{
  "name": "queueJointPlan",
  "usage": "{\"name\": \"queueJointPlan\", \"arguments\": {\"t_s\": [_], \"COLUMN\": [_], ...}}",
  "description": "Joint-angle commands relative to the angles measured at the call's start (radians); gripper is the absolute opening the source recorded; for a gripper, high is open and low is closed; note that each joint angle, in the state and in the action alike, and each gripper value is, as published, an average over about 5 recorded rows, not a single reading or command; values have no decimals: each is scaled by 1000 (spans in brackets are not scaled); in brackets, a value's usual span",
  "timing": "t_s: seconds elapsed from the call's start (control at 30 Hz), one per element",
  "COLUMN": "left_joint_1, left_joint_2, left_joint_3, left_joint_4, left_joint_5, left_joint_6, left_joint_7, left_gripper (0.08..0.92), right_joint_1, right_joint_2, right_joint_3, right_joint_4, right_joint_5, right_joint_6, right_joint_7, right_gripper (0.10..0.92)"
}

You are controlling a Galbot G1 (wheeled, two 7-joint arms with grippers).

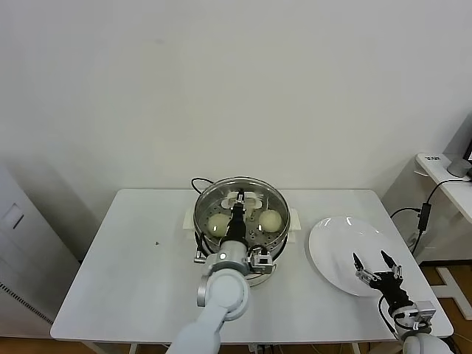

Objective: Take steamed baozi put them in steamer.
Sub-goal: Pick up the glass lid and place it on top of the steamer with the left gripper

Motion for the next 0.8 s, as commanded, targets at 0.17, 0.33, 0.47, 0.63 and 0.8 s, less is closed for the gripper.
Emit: {"name": "queueJointPlan", "arguments": {"t_s": [0.17, 0.33, 0.47, 0.63, 0.8], "left_joint_1": [30, 46, 50, 46, 48], "left_joint_2": [-61, -67, -68, -78, -83], "left_joint_3": [-23, -24, -23, -23, -22], "left_joint_4": [-1, -1, 2, 8, 16], "left_joint_5": [66, 74, 76, 75, 75], "left_joint_6": [-15, -18, -20, -20, -18], "left_joint_7": [0, -2, -6, -11, -14], "left_gripper": [110, 110, 110, 110, 110], "right_joint_1": [-1, -1, -3, -6, -10], "right_joint_2": [4, 8, 8, 8, 7], "right_joint_3": [1, 2, 4, 8, 14], "right_joint_4": [-2, -3, -3, -5, -6], "right_joint_5": [0, 0, 1, 2, 4], "right_joint_6": [2, 2, 2, 3, 5], "right_joint_7": [-4, -6, -8, -10, -15], "right_gripper": [823, 823, 823, 823, 823]}}
